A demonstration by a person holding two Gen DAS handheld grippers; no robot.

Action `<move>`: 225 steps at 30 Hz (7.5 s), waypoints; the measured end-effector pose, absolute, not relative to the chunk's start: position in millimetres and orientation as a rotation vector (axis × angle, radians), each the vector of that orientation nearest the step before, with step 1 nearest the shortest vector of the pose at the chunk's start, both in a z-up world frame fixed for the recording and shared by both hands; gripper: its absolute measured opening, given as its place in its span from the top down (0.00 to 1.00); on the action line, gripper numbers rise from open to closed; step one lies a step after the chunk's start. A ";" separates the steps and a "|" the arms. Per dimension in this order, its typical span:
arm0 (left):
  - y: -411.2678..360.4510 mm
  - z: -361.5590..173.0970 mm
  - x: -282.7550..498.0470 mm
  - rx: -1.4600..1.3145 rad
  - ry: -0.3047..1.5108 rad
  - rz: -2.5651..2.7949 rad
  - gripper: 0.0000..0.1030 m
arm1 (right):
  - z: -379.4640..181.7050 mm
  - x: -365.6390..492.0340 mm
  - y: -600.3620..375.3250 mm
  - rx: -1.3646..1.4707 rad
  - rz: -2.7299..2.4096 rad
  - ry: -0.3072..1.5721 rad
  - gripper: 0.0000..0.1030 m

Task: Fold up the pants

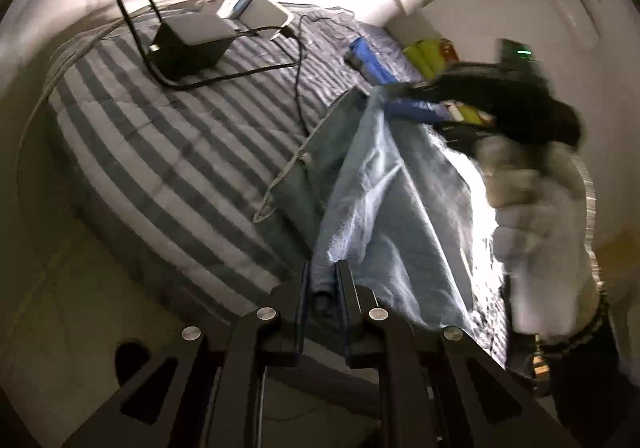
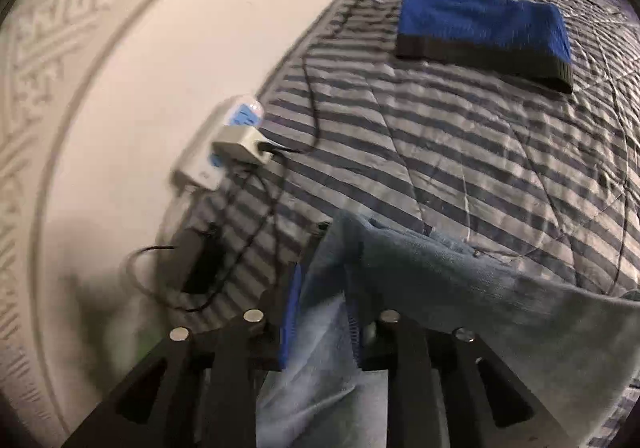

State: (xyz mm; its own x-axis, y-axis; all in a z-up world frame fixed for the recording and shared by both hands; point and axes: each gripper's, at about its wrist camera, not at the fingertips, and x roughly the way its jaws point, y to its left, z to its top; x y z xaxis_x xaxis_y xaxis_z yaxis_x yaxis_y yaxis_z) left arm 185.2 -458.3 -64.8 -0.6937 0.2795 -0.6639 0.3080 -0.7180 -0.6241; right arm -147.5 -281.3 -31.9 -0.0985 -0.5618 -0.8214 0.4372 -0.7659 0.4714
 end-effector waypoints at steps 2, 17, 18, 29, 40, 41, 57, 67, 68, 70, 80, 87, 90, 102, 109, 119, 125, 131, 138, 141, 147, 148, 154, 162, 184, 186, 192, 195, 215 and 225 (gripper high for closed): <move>-458.7 -63.4 187.2 1.216 1.139 -2.612 0.79 | -4.8 -141.0 -263.5 1.433 -1.885 -0.161 0.74; -376.0 -12.6 151.3 1.304 0.792 -2.830 0.69 | -44.2 -6.5 -75.5 1.325 -2.022 -0.160 0.64; -368.1 -17.3 146.0 1.348 0.752 -2.830 0.69 | -51.7 0.5 -79.0 1.313 -2.032 -0.132 0.64; -358.6 -41.6 141.7 1.429 0.548 -2.773 0.77 | -75.4 82.3 -102.6 1.149 -2.088 0.316 0.62; -357.3 20.3 91.6 1.321 0.383 -2.799 0.77 | -13.1 -1.4 -60.0 0.982 -2.276 0.031 0.63; -353.3 21.8 75.8 1.335 0.359 -2.800 0.77 | -12.5 -20.9 -61.1 1.003 -2.310 0.003 0.63; -368.1 -29.0 -40.7 1.399 0.365 -2.745 0.74 | -87.3 -154.1 -83.3 1.330 -2.320 -0.171 0.63; -378.5 -3.5 3.0 1.317 0.381 -2.639 0.74 | -63.3 -127.4 -83.4 1.295 -2.318 -0.109 0.61; -374.4 -0.3 15.0 1.327 0.358 -2.623 0.73 | -59.2 -118.8 -83.2 1.281 -2.304 -0.108 0.61; -368.0 1.9 29.3 1.343 0.328 -2.609 0.73 | -53.0 -93.7 -84.3 1.257 -2.269 -0.092 0.61; -338.0 -30.4 82.0 1.478 0.260 -2.548 0.73 | -76.7 -16.1 -105.4 1.325 -2.182 0.028 0.61; -349.0 -39.4 104.4 1.474 0.316 -2.564 0.70 | -82.7 13.2 -109.4 1.334 -2.154 0.115 0.61; -365.6 -38.2 114.3 1.485 0.358 -2.557 0.68 | -78.3 26.1 -102.5 1.308 -2.115 0.177 0.61; -417.8 -9.5 53.1 1.547 0.535 -2.612 0.19 | -57.8 -61.5 -48.2 1.362 -2.222 -0.185 0.34; -431.8 -26.9 7.1 1.638 0.556 -2.615 0.19 | -88.4 -96.0 -55.3 1.478 -2.106 -0.329 0.34; -441.4 -56.2 -17.2 1.710 0.582 -2.630 0.19 | -102.2 -112.1 -78.7 1.473 -2.053 -0.297 0.33; -433.1 -53.1 -20.2 1.691 0.494 -2.624 0.18 | -102.0 -115.5 -97.1 1.458 -2.042 -0.275 0.35; -397.9 -39.3 -24.2 1.642 0.111 -2.678 0.18 | -103.5 -116.4 -88.2 1.463 -2.028 -0.306 0.41; -433.0 -67.3 -46.5 1.853 0.577 -2.614 0.15 | -101.9 -115.0 -90.0 1.467 -2.029 -0.275 0.41; -430.1 -69.4 -36.4 1.873 0.593 -2.645 0.16 | -102.3 -117.4 -89.9 1.468 -2.017 -0.282 0.41; -401.8 -68.4 -30.2 1.845 0.534 -2.675 0.28 | -101.5 -119.2 -100.9 1.471 -2.023 -0.261 0.54; -400.0 -67.9 -29.3 1.823 0.524 -2.671 0.29 | -102.0 -119.9 -101.3 1.477 -2.024 -0.270 0.58; -387.1 -52.6 -20.3 1.692 0.491 -2.641 0.72 | -90.4 -116.3 -99.8 1.465 -2.041 -0.332 0.86; -387.0 -16.0 8.6 1.564 0.545 -2.680 0.83 | -37.9 -81.0 -108.8 1.294 -2.141 -0.163 0.88; -394.7 154.6 -77.8 1.093 0.527 -2.902 0.86 | 101.2 -164.9 -114.6 0.897 -2.337 -0.091 0.88; -399.4 162.4 -100.2 1.075 0.490 -2.899 0.86 | 106.5 -184.2 -118.6 0.874 -2.349 -0.094 0.89; -415.4 166.2 -169.0 1.054 0.442 -2.873 0.86 | 101.3 -245.4 -128.5 0.872 -2.344 -0.150 0.88; -425.1 147.7 -204.2 1.077 0.419 -2.853 0.86 | 87.5 -276.5 -134.2 0.911 -2.326 -0.180 0.88; -491.1 23.3 -352.2 1.112 0.393 -2.570 0.73 | -8.4 -386.8 -160.0 1.041 -2.574 0.097 0.65; -430.2 31.4 -268.2 1.251 0.279 -2.638 0.73 | 12.5 -307.9 -161.2 1.000 -2.497 0.218 0.65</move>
State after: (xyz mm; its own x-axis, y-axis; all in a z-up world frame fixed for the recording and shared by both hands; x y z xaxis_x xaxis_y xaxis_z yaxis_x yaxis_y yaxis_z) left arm -268.2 -430.2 31.4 -0.6186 -0.1059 -0.7785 0.2666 -0.9604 -0.0812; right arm -307.9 -161.2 12.5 -0.6420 -0.3396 -0.6874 0.4535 -0.8911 0.0167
